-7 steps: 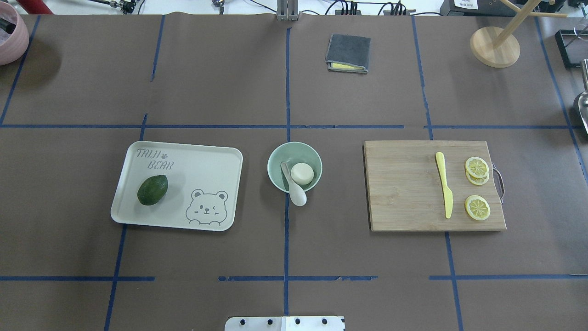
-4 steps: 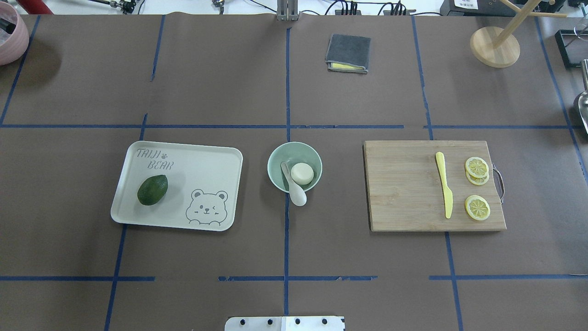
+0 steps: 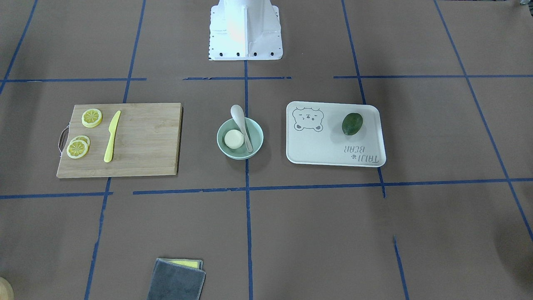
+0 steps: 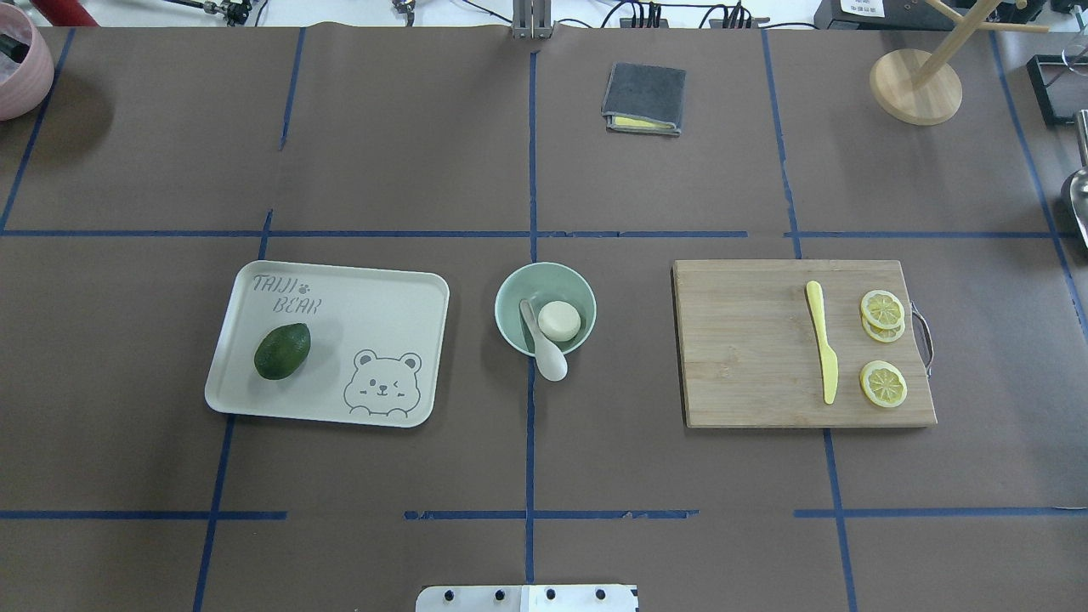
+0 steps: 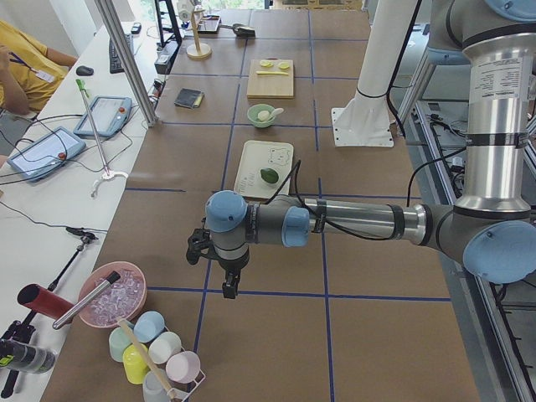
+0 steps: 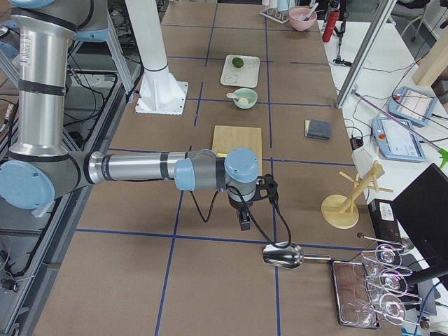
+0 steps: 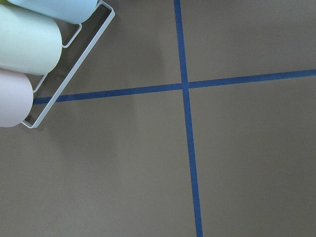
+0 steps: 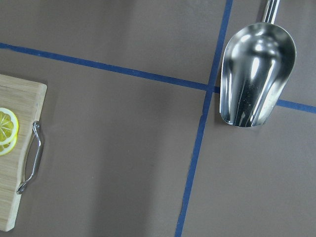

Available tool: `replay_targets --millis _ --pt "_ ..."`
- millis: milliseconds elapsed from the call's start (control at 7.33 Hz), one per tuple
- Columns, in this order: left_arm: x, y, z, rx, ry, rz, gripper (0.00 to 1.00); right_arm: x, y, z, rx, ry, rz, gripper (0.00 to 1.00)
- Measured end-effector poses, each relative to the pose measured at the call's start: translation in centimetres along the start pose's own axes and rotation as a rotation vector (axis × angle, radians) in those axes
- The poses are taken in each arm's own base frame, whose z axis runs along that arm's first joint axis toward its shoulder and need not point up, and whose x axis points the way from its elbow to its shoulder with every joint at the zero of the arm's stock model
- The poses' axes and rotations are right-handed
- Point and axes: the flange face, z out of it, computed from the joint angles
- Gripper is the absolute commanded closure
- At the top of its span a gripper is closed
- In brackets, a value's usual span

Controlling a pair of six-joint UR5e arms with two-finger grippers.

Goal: Put spoon and bun in bowl

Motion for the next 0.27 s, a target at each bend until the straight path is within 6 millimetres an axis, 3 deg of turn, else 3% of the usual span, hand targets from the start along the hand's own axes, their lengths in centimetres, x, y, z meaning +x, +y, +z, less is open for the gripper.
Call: replay_targets --millis 273 --pt "0.08 -0.11 -0.09 0.007 0.000 0.006 0.00 -0.05 -0.03 -0.03 0.001 -0.002 0.000 0.00"
